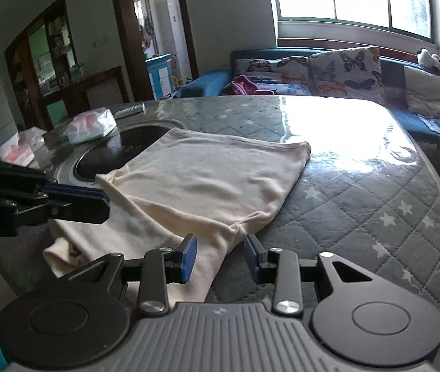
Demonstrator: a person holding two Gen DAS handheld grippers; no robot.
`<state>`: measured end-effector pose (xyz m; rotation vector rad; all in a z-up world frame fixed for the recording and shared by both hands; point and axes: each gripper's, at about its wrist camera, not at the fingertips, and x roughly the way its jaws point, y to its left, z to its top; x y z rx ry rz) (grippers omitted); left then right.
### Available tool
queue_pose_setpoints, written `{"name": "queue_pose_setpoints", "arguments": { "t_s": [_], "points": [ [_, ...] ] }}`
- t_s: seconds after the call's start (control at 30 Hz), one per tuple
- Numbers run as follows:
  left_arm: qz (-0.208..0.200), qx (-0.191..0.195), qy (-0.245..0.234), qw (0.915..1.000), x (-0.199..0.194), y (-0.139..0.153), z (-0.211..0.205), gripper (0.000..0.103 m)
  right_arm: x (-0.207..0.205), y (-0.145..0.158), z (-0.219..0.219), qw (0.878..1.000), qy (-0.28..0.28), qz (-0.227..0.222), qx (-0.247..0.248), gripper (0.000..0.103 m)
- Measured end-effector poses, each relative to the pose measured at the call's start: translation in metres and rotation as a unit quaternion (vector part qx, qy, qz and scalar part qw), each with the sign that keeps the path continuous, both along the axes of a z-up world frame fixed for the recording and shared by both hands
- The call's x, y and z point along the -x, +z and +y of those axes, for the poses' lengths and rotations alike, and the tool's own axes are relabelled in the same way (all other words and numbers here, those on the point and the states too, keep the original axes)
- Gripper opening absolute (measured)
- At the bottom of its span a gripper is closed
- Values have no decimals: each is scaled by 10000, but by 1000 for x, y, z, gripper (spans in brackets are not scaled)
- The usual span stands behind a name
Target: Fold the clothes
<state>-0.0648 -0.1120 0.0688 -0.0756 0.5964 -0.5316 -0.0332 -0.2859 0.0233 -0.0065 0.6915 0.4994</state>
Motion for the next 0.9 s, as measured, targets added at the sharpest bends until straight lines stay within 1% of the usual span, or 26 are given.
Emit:
{"name": "queue_pose_setpoints", "arguments": {
  "t_s": [0.13,0.23,0.33,0.43,0.47,0.5,0.6,0.7,0.77,0.8,0.9],
  "points": [
    [-3,-296,575,9979,-11,-9,33,12,-1,2,-1,10000,-18,39,-83,34],
    [105,-515,1095,9926,-19,-20,60,12,-6,-5,12,9998,131,149,-44,34],
    [255,-569,1393,9883,-22,-30,83,12,-10,-13,20,9995,196,265,22,34],
    [345,-583,1522,9860,-19,-36,96,14,-14,-21,29,9989,261,382,88,32],
    [372,-587,1562,9853,-18,-38,100,16,-15,-23,32,9987,276,404,118,25],
    [404,-572,1594,9847,-17,-40,104,17,-16,-23,34,9986,287,415,152,14],
    [467,-532,1659,9836,-17,-45,110,17,-14,-11,39,9989,314,203,276,7],
    [505,-500,1699,9829,-18,-47,116,20,-12,3,43,9986,340,-46,403,6],
    [520,-493,1730,9823,-19,-48,119,20,-15,10,45,9983,286,-168,479,6],
    [528,-489,1745,9820,-20,-48,120,20,-18,10,45,9981,224,-176,540,6],
    [540,-466,1781,9814,-21,-48,124,21,-31,-2,40,9981,67,74,609,7]
  ]
}}
